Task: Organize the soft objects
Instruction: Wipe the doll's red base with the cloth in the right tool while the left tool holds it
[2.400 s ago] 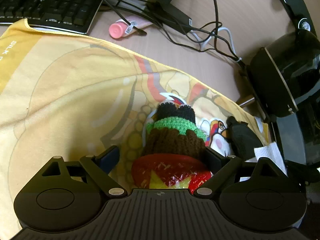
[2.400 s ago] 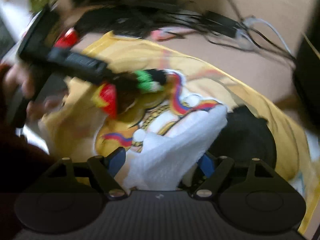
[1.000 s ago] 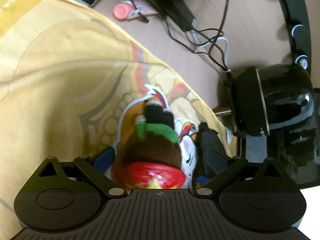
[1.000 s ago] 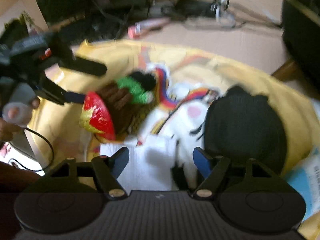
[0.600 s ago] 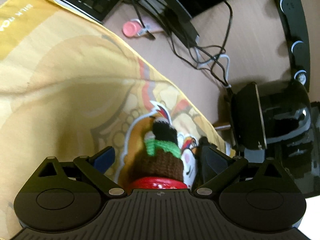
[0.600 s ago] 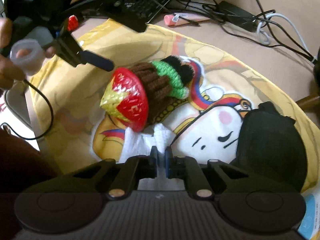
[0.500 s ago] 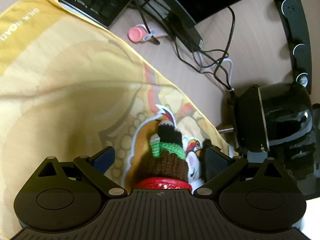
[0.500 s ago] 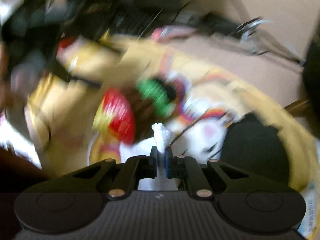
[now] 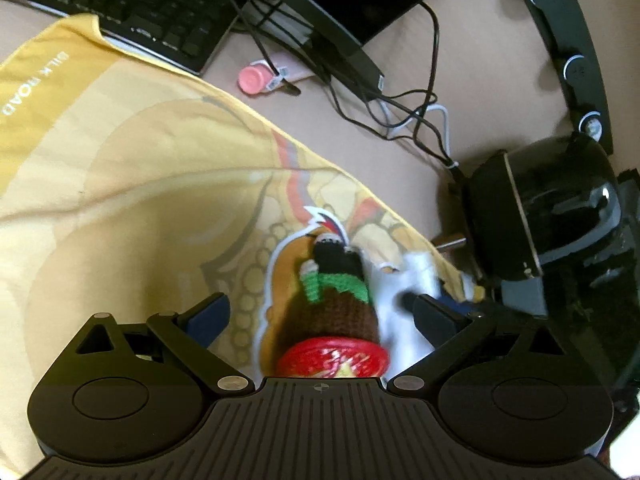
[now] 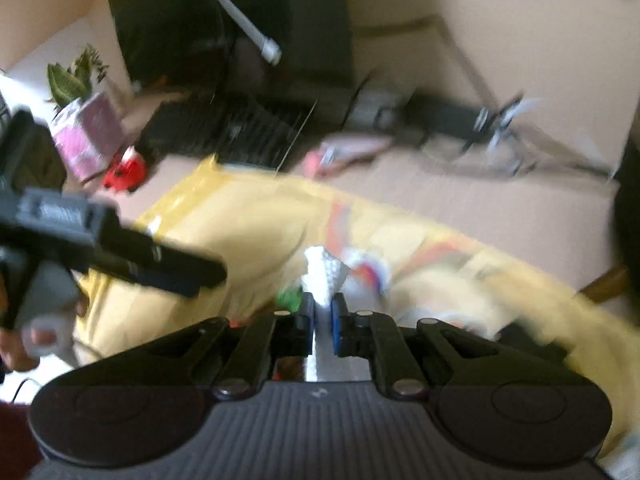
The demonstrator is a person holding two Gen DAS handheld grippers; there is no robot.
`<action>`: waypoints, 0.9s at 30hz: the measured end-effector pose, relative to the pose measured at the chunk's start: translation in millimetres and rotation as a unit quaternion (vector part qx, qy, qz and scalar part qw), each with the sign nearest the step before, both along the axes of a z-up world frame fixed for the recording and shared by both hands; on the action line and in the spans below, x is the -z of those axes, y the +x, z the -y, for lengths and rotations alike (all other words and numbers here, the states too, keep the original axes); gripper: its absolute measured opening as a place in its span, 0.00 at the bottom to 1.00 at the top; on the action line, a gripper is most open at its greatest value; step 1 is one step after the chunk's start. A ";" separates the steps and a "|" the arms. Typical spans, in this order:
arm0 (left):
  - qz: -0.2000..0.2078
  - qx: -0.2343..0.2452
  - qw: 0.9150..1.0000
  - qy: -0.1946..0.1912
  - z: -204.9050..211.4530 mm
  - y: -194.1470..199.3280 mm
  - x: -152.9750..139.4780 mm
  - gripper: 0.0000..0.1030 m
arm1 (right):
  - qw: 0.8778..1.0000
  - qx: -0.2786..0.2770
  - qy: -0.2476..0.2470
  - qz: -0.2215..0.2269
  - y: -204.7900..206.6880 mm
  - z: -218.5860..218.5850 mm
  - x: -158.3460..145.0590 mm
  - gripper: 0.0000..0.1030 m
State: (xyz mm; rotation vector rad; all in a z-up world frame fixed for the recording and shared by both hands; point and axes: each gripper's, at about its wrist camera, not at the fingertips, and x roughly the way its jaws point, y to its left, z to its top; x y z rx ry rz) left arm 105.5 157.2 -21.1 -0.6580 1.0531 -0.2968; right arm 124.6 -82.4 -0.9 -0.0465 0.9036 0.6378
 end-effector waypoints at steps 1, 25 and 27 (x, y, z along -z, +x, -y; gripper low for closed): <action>0.007 0.012 1.000 0.011 1.6 -2.4 -2.3 0.98 | 1.000 0.001 0.002 -0.009 2.1 -0.1 5.4 0.13; 0.026 0.186 0.954 0.232 108.4 -5.7 13.1 1.00 | 0.974 -0.051 0.174 -0.133 24.3 17.1 1.0 0.08; 0.024 0.185 0.952 0.243 109.8 -6.2 14.6 1.00 | 0.984 -0.046 0.133 -0.109 19.5 12.1 4.5 0.08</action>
